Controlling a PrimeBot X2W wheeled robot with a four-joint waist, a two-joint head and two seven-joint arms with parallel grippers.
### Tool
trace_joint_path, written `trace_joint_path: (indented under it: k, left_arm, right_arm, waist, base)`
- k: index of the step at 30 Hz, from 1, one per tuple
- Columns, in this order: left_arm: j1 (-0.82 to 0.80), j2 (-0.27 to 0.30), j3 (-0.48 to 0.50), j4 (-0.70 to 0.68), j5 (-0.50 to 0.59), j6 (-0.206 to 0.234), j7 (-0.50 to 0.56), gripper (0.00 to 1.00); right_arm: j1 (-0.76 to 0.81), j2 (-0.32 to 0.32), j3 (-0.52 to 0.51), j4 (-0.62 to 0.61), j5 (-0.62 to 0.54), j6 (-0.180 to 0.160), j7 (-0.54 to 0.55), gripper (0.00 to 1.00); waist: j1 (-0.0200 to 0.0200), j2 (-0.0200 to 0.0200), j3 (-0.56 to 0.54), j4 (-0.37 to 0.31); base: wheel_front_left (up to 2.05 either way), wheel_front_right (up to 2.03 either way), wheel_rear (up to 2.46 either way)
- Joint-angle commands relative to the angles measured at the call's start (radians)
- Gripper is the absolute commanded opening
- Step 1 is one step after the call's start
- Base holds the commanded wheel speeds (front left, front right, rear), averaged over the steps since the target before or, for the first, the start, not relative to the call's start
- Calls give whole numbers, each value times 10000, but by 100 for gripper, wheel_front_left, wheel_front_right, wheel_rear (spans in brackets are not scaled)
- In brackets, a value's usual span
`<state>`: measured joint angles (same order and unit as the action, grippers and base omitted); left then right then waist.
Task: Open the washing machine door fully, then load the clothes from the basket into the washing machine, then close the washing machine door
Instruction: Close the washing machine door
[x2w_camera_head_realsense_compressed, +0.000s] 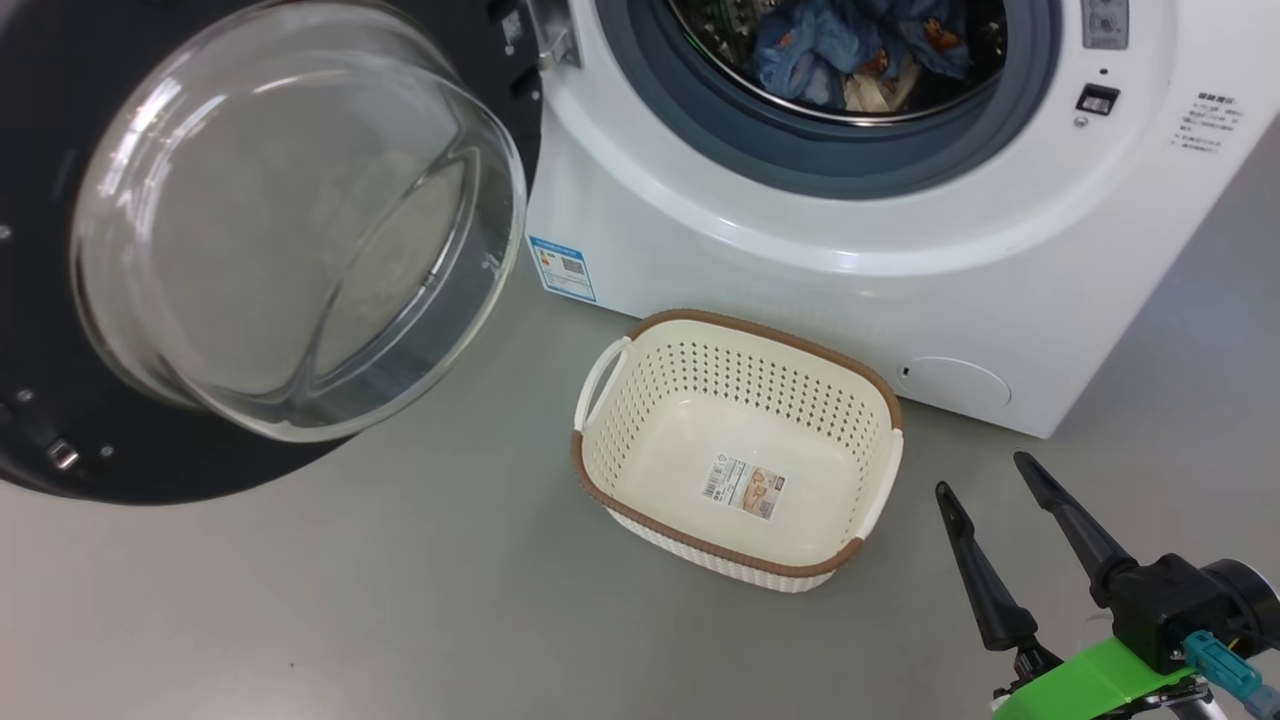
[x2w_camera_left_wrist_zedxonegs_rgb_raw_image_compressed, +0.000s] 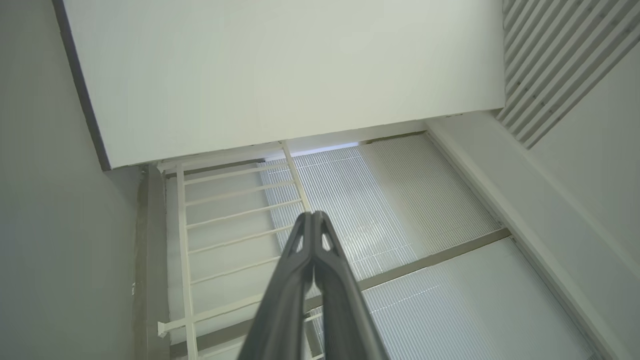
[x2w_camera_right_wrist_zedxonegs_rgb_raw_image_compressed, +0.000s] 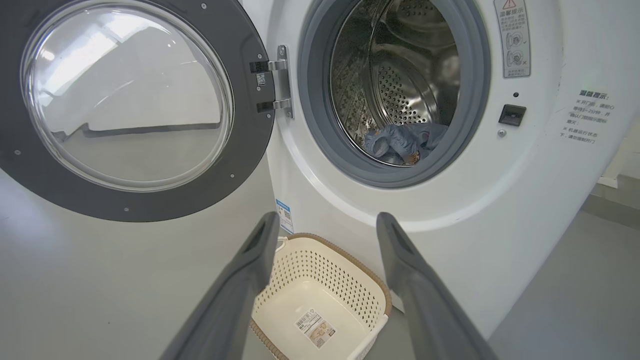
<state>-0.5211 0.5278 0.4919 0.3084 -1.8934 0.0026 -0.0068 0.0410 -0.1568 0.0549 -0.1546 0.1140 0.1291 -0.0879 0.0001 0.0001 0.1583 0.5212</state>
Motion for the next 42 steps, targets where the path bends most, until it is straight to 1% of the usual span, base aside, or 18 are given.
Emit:
trace_joint_path:
  k: [1,6,8,11,17,23,31,42]
  left_arm:
    - [-415,820,279,189,-103,112,159,0]
    - [-647,1294,176,1714,-106,396,562,0]
    - [-716,1403,122,2081,-101,402,728,0]
    - [-834,1463,-20,2465,-39,301,918,0]
    - [-855,1610,-684,3038,358,331,1481,0]
    - [-776,1757,-1363,3248,658,396,2335,0]
    - [-650,1884,-1772,3201,711,374,3294,0]
    - [-491,1824,-2049,2934,820,363,3770,0]
  right_arm:
    - [-181,-141,292,-324,-114,16,35,100]
    - [-344,-270,408,-456,-127,16,166,100]
    - [-394,-341,410,-502,-111,16,194,100]
    - [-465,-434,380,-577,-83,16,228,100]
    - [-584,-573,442,-676,-59,16,296,100]
    - [-649,-655,499,-778,-75,16,381,100]
    - [-716,-782,428,-895,-67,16,442,100]
    - [-829,-835,378,-906,-60,16,451,100]
  waist:
    - [-1,-1,136,-144]
    - [-1,-1,402,-399]
    - [-1,-1,522,-463]
    - [-1,-1,658,-527]
    - [-1,-1,842,-641]
    - [-1,-1,1103,-750]
    - [-1,-1,1423,-857]
    - [-1,-1,1628,-870]
  base:
    - [0,0,0]
    - [0,0,0]
    - [0,0,0]
    - [0,0,0]
    - [0,0,0]
    - [0,0,0]
    - [0,0,0]
    - [0,0,0]
